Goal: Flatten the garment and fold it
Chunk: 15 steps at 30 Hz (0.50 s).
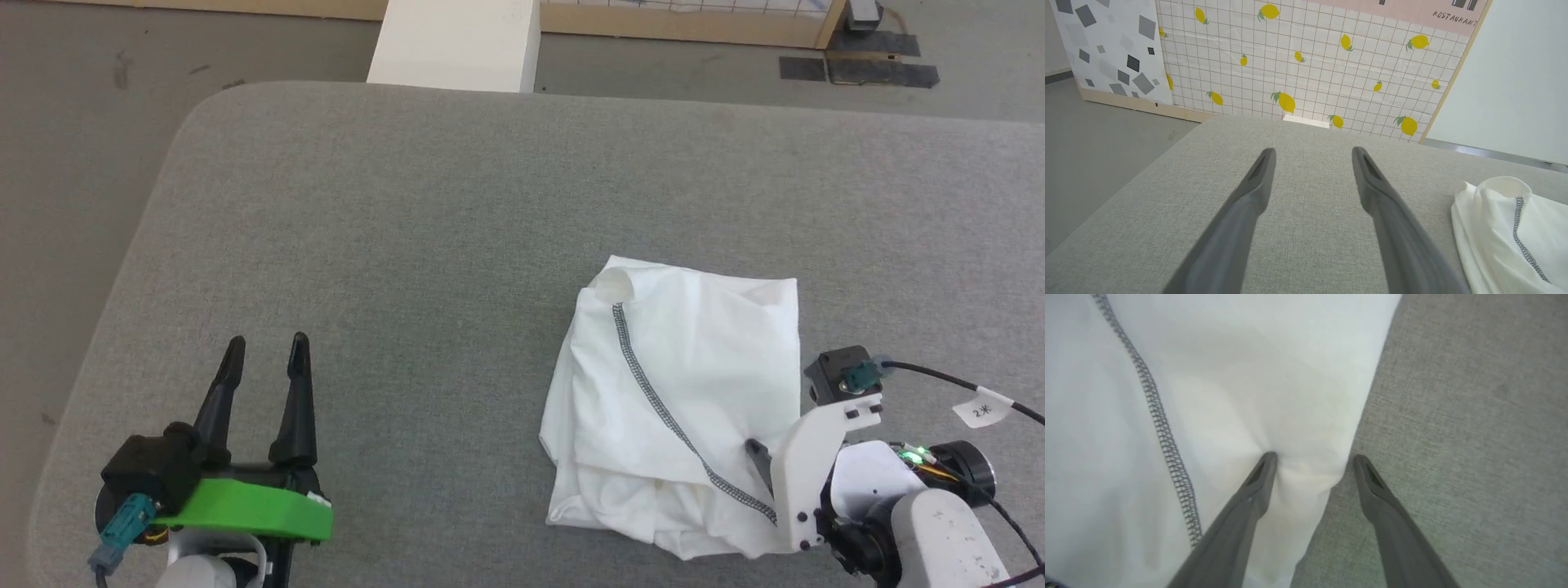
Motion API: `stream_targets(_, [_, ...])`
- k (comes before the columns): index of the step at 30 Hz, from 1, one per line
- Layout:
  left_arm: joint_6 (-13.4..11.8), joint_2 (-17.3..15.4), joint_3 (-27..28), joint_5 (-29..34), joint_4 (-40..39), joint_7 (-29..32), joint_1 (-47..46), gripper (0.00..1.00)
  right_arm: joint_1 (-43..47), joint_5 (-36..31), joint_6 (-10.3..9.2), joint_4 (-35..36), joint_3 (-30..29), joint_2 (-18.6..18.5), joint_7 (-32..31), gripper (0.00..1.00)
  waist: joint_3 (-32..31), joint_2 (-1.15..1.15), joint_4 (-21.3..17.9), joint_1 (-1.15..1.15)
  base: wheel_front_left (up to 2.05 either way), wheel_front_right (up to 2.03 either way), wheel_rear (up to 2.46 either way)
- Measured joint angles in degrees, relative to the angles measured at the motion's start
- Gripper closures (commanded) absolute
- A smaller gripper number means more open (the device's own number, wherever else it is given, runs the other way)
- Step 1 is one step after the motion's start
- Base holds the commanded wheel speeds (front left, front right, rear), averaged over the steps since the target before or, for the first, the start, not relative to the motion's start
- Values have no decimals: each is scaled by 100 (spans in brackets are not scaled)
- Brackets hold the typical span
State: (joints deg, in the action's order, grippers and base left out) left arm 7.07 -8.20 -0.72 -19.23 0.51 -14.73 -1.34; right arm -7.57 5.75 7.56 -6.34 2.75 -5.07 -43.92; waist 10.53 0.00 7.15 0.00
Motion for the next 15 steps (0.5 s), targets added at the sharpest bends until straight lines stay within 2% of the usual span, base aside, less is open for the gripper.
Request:
stream_targets(5, [0, 0, -10, 0, 18, 0, -7, 0, -208, -22, 0, -230, 87, -15, 5, 0, 87, 0, 64, 0, 0, 0, 0])
stream_targets(6, [0, -1, -9, 0, 21, 0, -7, 0, -227, -21, 0, -248, 105, -46, -9, 52, 98, 0, 72, 0, 0, 0, 0])
stream_targets(7, [0, -1, -7, -1, 22, 0, -7, 0, -250, -2, 0, -249, 137, -99, -11, 100, 104, 0, 75, 0, 0, 0, 0])
stream_targets(12, [-1, -2, 55, -16, 18, 0, -4, 0, -301, 339, 4, -166, 501, -369, -27, 100, 100, 0, -25, 0, 0, 0, 0])
stream_targets(15, [-1, -10, 145, -35, -22, -1, 6, 0, -333, 550, 4, -12, 825, -711, -114, 100, 89, 0, -178, 0, 0, 0, 0])
